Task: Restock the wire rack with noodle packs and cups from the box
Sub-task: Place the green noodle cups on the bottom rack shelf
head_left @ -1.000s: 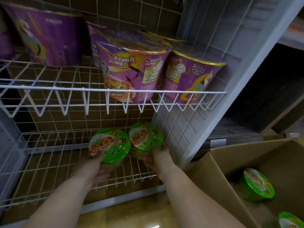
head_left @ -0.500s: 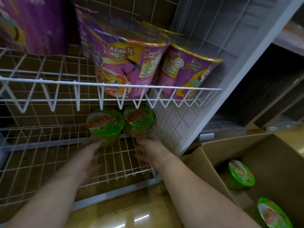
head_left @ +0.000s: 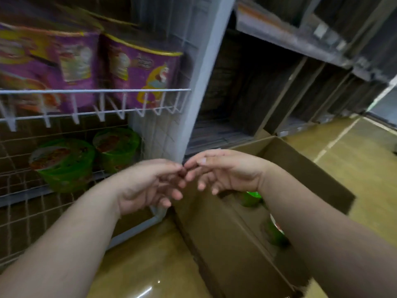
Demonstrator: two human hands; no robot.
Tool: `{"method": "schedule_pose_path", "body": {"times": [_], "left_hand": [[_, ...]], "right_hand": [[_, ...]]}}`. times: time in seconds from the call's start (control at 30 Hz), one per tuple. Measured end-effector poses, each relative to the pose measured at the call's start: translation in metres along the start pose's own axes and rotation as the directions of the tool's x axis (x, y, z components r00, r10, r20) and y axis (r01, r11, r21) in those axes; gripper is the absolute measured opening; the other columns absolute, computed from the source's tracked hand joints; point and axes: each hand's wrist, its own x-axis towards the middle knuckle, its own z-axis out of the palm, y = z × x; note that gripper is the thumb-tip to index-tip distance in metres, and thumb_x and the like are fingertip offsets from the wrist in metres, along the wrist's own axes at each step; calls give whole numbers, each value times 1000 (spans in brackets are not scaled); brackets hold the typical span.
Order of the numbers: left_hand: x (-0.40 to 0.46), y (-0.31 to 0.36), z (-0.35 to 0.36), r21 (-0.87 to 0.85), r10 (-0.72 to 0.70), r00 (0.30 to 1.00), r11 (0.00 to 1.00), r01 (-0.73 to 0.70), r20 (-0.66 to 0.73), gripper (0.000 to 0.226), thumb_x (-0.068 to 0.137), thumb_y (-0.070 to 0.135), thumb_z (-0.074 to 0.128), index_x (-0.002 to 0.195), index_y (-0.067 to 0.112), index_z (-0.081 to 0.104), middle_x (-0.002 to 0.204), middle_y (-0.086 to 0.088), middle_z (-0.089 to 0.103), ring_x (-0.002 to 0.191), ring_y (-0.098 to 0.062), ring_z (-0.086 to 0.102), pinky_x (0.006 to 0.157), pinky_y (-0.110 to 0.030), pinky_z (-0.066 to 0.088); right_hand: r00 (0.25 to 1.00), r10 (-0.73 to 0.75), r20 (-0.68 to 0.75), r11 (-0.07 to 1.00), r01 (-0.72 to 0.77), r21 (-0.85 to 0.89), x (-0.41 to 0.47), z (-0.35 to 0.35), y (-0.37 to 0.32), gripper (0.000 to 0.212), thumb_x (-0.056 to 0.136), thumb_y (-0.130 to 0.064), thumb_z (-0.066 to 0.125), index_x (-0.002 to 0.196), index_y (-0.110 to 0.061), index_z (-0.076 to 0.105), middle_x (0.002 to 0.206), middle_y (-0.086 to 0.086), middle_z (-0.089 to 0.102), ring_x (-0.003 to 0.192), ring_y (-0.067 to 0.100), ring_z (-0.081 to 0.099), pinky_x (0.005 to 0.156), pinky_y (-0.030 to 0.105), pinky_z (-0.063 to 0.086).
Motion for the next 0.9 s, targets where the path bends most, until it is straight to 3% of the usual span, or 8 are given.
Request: {"method": "schedule_pose_path", "body": {"times": [0.13,0.23,0.43,0.5,0.6,0.67,0.8,0.9], "left_hand": [[15,14,66,22,136,983,991,-134,-123,19,98,15,57,114,8,65,102,-17,71,81,-30,73,65,-38,60],[28,15,109,93,224,957,973,-210,-183,16,98,12,56,112,10,65,104,-16,71,86,-28,74,70,-39,63],[83,-4,151,552,305,924,823,-134,-230,15,97,17,58,104,28,63,99,3,70,80,-10,72,71,-35,63],[98,-11,150,657,319,911,750,-75,-260,16,97,20,56,101,35,61,98,8,68,82,-7,70,72,-35,62],[122,-21,148,770,294,924,637,2,-246,15,97,26,55,99,41,59,98,15,66,87,-5,67,77,-34,60],[131,-22,147,803,280,929,595,29,-241,15,97,26,55,99,41,59,99,16,65,90,-5,65,78,-34,59],[144,-25,148,821,296,915,567,61,-273,14,96,26,56,99,39,61,97,14,65,87,-6,65,78,-34,58],[144,-30,149,848,307,906,521,96,-291,14,94,28,57,100,40,61,96,15,64,84,-5,64,78,-34,57]], "right_hand": [[978,84,-190,996,-80,29,-40,-65,24,19,95,-24,56,108,-14,66,96,8,69,72,17,65,62,28,56],[910,218,-353,975,-215,48,-52,-123,52,17,100,-24,52,109,-15,63,93,7,71,73,18,64,68,31,55],[557,455,-695,880,-403,252,-43,-231,131,25,98,-26,54,116,-9,55,91,7,64,76,21,62,70,37,54],[464,502,-730,852,-409,326,-35,-253,155,26,100,-25,49,119,-7,51,92,11,59,77,26,61,68,40,53],[413,554,-723,819,-428,383,-19,-281,185,34,99,-25,43,127,-10,55,122,16,61,101,34,63,56,38,51],[385,573,-723,809,-406,424,-9,-293,198,35,99,-25,44,130,-13,53,130,16,57,112,37,59,56,39,52],[348,600,-720,788,-411,458,13,-316,225,41,98,-22,47,138,-14,46,137,15,50,118,38,55,44,41,54],[334,597,-729,797,-347,494,28,-330,238,47,96,-18,53,142,-15,40,137,15,49,113,41,58,45,41,49]]}}
